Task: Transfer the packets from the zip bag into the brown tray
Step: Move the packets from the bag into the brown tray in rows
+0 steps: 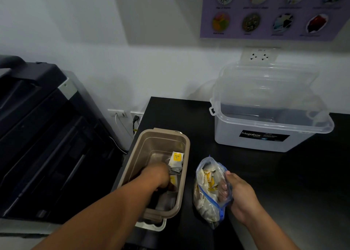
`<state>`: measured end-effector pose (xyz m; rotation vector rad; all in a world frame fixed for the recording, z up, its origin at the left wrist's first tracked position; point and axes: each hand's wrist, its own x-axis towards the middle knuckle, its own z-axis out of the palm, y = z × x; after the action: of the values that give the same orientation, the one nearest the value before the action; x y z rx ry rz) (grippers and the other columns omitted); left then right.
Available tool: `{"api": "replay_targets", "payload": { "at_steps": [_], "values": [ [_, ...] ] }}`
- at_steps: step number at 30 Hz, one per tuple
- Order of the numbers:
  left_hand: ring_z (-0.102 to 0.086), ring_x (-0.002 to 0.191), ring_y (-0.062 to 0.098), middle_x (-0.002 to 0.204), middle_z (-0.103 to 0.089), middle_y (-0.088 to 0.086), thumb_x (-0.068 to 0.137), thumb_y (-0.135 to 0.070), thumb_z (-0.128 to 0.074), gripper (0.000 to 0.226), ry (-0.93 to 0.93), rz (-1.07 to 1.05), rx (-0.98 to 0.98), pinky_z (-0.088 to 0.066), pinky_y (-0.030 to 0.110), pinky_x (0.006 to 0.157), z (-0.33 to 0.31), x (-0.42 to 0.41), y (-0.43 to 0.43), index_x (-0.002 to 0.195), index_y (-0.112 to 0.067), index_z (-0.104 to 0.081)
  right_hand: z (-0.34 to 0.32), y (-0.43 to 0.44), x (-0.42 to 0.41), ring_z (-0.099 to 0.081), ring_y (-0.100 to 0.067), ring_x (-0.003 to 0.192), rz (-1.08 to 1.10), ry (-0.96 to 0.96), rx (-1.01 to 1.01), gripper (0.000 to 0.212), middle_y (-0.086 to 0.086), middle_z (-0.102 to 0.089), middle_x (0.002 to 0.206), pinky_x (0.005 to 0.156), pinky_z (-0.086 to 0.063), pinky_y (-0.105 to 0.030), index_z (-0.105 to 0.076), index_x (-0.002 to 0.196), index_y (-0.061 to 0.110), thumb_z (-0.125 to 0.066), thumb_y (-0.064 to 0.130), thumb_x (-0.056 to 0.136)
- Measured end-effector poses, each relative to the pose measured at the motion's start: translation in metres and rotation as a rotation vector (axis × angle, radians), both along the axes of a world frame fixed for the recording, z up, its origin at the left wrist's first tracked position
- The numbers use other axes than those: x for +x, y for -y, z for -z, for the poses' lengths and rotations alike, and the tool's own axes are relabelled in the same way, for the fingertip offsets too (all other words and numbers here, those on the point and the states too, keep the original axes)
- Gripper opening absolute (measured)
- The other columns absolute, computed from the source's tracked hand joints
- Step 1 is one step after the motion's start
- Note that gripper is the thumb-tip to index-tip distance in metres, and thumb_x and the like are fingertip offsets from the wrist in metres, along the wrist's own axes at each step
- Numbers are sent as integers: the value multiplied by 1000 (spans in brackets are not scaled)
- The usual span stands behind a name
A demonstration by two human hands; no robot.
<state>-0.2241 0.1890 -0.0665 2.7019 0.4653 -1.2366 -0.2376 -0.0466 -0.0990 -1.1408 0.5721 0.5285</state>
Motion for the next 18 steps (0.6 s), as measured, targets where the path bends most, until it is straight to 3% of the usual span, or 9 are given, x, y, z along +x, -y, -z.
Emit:
{"api": "replay_targets", "payload": {
  "at_steps": [3, 6, 8, 10, 12, 14, 16, 18],
  "values": [
    [-58, 59, 22, 65, -57, 7, 89, -18, -71, 31, 1, 104, 35, -53, 33, 77, 1, 2, -2, 66, -9, -53, -2, 1, 0, -47, -36, 102, -32, 5, -29, 44, -22, -55, 108, 92, -46, -55, -53, 129, -12, -52, 25, 106],
    [-67, 90, 29, 96, -70, 15, 89, -22, -71, 19, 9, 156, 45, -55, 38, 93, 0, 4, -3, 91, -3, -67, 2, 2, 1, -48, -35, 103, -71, 22, -62, 43, -22, -57, 108, 96, -45, -58, -55, 128, -11, -53, 25, 106],
    [-65, 84, 26, 97, -70, 15, 90, -18, -70, 18, 6, 155, 41, -55, 37, 92, -1, 4, -3, 98, -2, -68, 5, 1, 1, -52, -37, 99, -91, 31, -79, 41, -23, -60, 105, 97, -47, -58, -57, 125, -11, -53, 25, 106],
    [-61, 69, 20, 82, -67, 11, 89, -16, -71, 11, -8, 147, 41, -54, 35, 84, -4, 3, -2, 93, -6, -67, 8, 2, 2, -60, -39, 87, -119, 56, -108, 35, -23, -66, 93, 86, -56, -49, -62, 116, -7, -52, 25, 107],
    [-60, 70, 20, 79, -63, 8, 89, -15, -70, 15, -24, 151, 54, -55, 35, 84, -7, 2, -3, 80, -11, -60, 7, 2, 1, -64, -31, 76, -156, 96, -151, 30, -15, -66, 81, 71, -59, -40, -64, 106, -1, -51, 26, 107],
    [-66, 76, 22, 80, -68, 7, 90, -21, -68, 16, 28, 105, 40, -58, 36, 86, -17, 2, -5, 91, -5, -68, 3, 2, -1, -70, -20, 67, -205, 137, -198, 25, -5, -71, 74, 63, -58, -34, -64, 101, 5, -52, 25, 107],
    [-69, 75, 20, 76, -71, 4, 89, -29, -66, 24, 162, 61, 20, -59, 36, 84, -34, 5, -11, 95, -8, -74, 0, 4, -1, -78, -17, 76, -262, 167, -245, 19, -3, -80, 84, 67, -60, -35, -66, 109, 9, -56, 24, 106],
    [-69, 76, 16, 76, -72, -1, 90, -42, -66, 27, 317, 32, -3, -57, 36, 84, -56, 6, -13, 84, -16, -73, -3, 5, -2, -79, -20, 87, -281, 185, -274, 18, -5, -81, 96, 69, -62, -35, -65, 116, 11, -59, 23, 104]
  ]
}}
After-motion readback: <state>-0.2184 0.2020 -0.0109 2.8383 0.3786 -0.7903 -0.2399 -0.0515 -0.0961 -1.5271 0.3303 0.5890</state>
